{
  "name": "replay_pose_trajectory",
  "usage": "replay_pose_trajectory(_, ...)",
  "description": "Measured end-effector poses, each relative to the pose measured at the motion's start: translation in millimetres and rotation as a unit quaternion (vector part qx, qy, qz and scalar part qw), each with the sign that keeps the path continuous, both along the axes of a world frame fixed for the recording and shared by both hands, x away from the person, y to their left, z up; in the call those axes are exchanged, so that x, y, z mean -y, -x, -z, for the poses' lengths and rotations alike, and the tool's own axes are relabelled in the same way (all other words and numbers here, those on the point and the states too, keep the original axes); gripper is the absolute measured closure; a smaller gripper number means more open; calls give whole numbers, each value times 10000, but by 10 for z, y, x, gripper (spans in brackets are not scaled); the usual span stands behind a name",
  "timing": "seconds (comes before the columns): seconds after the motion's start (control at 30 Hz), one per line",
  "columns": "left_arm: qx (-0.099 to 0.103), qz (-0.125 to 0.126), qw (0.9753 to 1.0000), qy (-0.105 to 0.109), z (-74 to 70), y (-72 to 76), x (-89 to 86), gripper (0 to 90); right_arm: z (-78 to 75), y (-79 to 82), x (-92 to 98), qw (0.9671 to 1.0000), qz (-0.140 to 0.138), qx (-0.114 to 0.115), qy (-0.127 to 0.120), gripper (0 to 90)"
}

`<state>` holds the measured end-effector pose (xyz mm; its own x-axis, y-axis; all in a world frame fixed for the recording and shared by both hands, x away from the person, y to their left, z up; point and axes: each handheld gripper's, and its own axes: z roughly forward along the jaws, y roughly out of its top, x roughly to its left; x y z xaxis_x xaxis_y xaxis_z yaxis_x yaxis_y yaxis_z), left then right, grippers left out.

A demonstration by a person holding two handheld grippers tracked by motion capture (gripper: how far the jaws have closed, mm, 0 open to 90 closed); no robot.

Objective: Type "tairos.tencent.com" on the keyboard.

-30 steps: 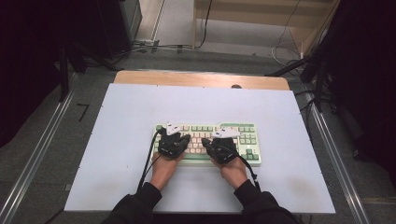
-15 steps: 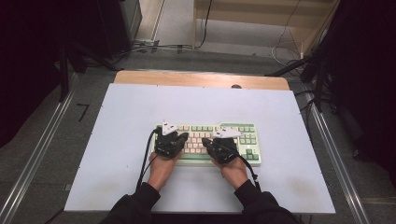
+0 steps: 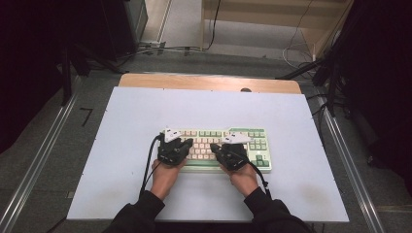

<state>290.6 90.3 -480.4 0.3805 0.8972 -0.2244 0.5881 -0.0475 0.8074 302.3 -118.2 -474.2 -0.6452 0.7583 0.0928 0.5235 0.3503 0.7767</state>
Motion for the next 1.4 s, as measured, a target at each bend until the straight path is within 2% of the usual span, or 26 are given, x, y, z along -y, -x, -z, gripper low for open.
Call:
replay_pose_trajectory(0.77,-9,-157,9999,-14,9,88,-206,900,-28,30,93,10000,25,-11,23,874)
replay_pose_trajectory(1.4,-9,-226,9997,-21,12,107,-279,900,71,49,221,9997,153,-113,183,874)
